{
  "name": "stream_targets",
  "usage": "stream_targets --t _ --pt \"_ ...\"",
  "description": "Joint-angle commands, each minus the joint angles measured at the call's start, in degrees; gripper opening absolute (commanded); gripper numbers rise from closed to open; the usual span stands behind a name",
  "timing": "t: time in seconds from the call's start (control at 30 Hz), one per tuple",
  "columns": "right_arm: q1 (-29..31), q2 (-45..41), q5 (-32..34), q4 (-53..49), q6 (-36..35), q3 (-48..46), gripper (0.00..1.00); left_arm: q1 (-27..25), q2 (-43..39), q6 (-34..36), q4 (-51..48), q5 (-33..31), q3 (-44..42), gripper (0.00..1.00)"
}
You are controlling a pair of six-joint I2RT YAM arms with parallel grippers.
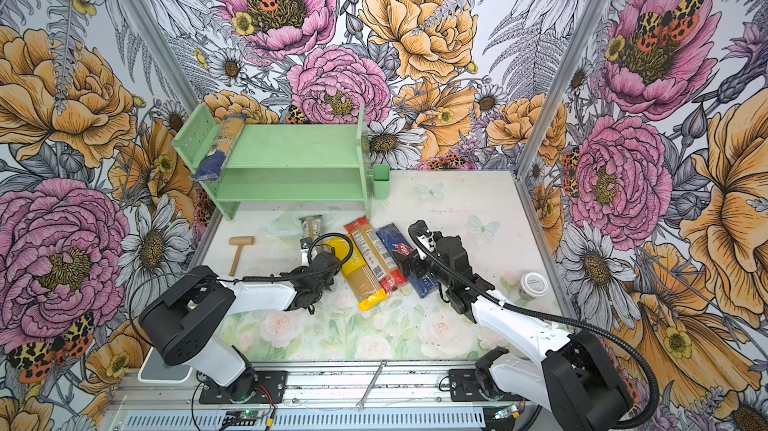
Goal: Place and organize the pasta boxes and bags onto the shelf
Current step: 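Lift the white-and-blue package upright with the left gripper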
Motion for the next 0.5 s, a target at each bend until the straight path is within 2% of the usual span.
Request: stream_targets --t 0.0,0.07,0.1,0.33,0.47 --pt "-0.57 -0.62 0.42 0.52 -0.16 0.19 0.99 0.21 3.20 0.10 -3.27 5.94 -2.50 0.23" --pt "-0.58 -0.39 0.38 0.37 -0.04 0.45 1.00 0.33 3.11 0.15 -3.06 6.28 -2.54 0.11" --pt "-0.61 -0.36 0.28 0.17 0.06 0.56 1.00 0.34 3.08 0.15 -3.01 6.38 -2.51 0.00" --pt "-0.56 0.55 -0.47 -0.41 1.49 0.99 1.00 0.46 2.87 -1.18 -6.96 7.06 -0.87 0.00" --pt "-0.53 2.92 -2.82 -3.76 2.98 4.67 1.00 1.09 5.14 -1.74 -6.96 12.37 0.27 0.00"
